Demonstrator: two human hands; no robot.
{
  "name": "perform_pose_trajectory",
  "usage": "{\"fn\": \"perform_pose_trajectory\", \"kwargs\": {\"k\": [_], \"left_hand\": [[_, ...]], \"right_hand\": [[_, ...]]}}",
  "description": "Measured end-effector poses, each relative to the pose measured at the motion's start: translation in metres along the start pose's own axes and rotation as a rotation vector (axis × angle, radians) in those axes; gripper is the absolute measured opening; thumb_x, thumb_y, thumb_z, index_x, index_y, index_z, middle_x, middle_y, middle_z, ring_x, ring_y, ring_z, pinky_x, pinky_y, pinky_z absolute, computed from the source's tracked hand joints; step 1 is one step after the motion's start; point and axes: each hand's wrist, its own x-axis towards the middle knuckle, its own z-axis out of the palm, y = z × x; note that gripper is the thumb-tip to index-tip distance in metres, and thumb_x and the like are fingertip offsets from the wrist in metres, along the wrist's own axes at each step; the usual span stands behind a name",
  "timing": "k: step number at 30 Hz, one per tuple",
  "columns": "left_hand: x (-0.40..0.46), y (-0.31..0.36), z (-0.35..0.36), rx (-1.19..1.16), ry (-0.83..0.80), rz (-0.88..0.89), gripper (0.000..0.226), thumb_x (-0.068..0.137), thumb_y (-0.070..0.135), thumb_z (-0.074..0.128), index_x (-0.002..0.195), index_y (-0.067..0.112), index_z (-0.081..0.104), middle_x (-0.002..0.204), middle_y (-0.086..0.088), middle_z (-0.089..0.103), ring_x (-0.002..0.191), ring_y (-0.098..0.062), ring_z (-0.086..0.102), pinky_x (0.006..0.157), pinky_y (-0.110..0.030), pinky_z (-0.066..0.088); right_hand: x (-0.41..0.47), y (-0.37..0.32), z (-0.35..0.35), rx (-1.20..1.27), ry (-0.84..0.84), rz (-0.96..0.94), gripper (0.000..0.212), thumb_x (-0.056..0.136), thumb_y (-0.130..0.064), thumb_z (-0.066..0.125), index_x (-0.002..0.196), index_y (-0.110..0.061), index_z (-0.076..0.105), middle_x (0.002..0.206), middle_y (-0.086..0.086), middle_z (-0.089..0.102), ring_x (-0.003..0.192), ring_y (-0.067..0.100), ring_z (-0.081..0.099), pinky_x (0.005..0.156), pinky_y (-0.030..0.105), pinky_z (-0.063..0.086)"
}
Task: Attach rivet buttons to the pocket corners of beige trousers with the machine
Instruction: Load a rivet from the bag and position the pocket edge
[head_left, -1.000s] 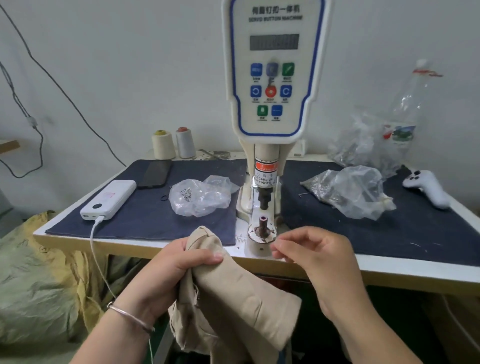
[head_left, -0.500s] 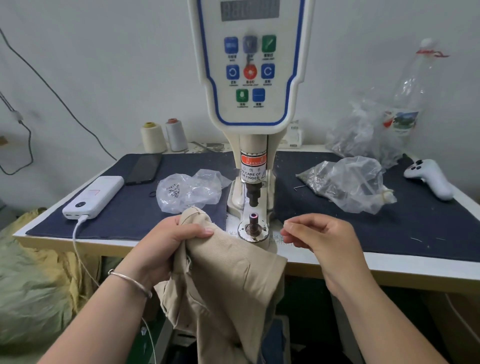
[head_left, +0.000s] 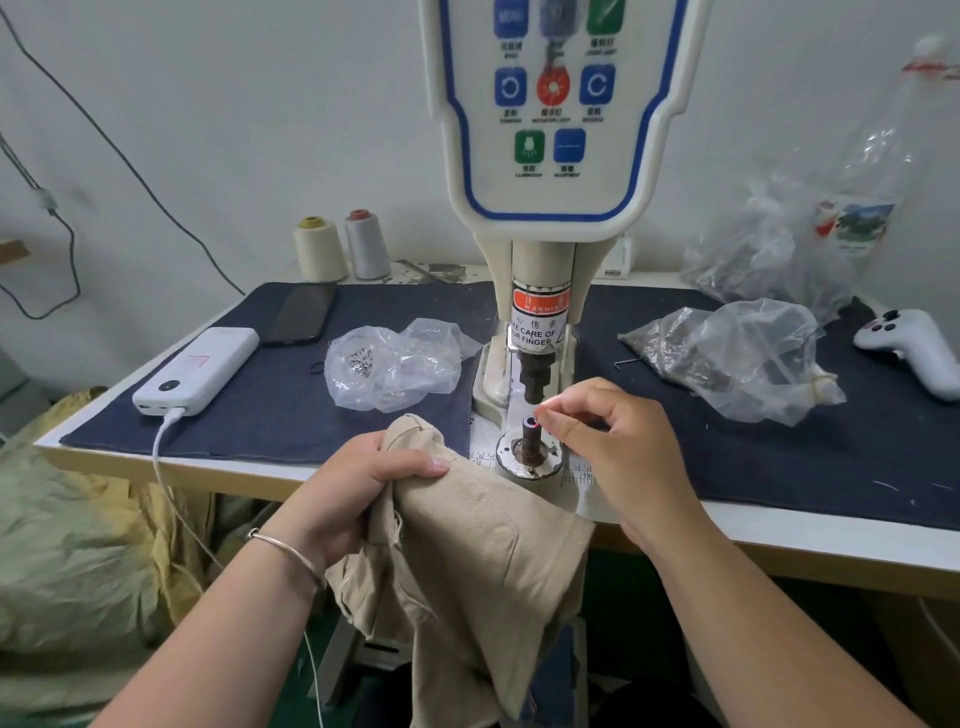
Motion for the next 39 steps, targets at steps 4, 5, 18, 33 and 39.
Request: {"fn": "perform_pose_trajectory", "kwargs": {"k": [4, 5, 18, 33, 39], "left_hand": [[0.002, 0.000, -0.001, 0.003, -0.009, -0.004, 0.026, 0.063, 0.015, 0.079, 0.086, 0.008, 0.069, 0.082, -0.013, 0.069, 0.071, -0.021, 0.069, 0.059, -0.029, 0.055], [0.002, -0.001, -0.001, 0.000, -0.011, -0.004, 0.024, 0.063, 0.014, 0.079, 0.084, 0.009, 0.069, 0.081, -0.012, 0.069, 0.072, -0.021, 0.068, 0.060, -0.029, 0.055], [-0.006, -0.006, -0.007, -0.010, 0.005, -0.003, 0.036, 0.053, 0.022, 0.086, 0.084, 0.010, 0.072, 0.088, -0.016, 0.070, 0.081, -0.025, 0.068, 0.069, -0.033, 0.056], [-0.035, -0.005, -0.010, -0.070, -0.015, 0.019, 0.029, 0.063, 0.014, 0.078, 0.089, 0.002, 0.071, 0.085, -0.022, 0.068, 0.074, -0.026, 0.068, 0.063, -0.028, 0.058], [-0.061, -0.004, -0.007, -0.043, -0.114, 0.028, 0.040, 0.054, 0.019, 0.084, 0.086, -0.002, 0.073, 0.087, -0.025, 0.069, 0.075, -0.030, 0.067, 0.065, -0.030, 0.057]], "right_hand": [[0.002, 0.001, 0.002, -0.014, -0.007, -0.006, 0.014, 0.082, -0.013, 0.075, 0.075, -0.025, 0.076, 0.083, -0.009, 0.068, 0.076, 0.010, 0.061, 0.067, 0.015, 0.047], [0.003, 0.001, 0.002, -0.017, -0.007, -0.010, 0.015, 0.082, -0.013, 0.075, 0.075, -0.026, 0.075, 0.083, -0.008, 0.068, 0.076, 0.011, 0.061, 0.067, 0.017, 0.048], [0.010, 0.002, 0.003, -0.081, -0.020, -0.120, 0.029, 0.077, -0.009, 0.077, 0.064, -0.033, 0.068, 0.077, -0.014, 0.064, 0.062, 0.001, 0.054, 0.058, 0.010, 0.041], [-0.012, 0.010, -0.020, 0.018, 0.131, -0.011, 0.013, 0.081, -0.016, 0.074, 0.075, -0.027, 0.077, 0.078, -0.010, 0.070, 0.071, 0.003, 0.061, 0.066, 0.019, 0.045], [-0.059, 0.004, -0.034, 0.002, 0.267, 0.071, 0.013, 0.074, -0.037, 0.075, 0.071, -0.026, 0.070, 0.069, -0.002, 0.067, 0.068, 0.010, 0.061, 0.065, 0.030, 0.048]]}}
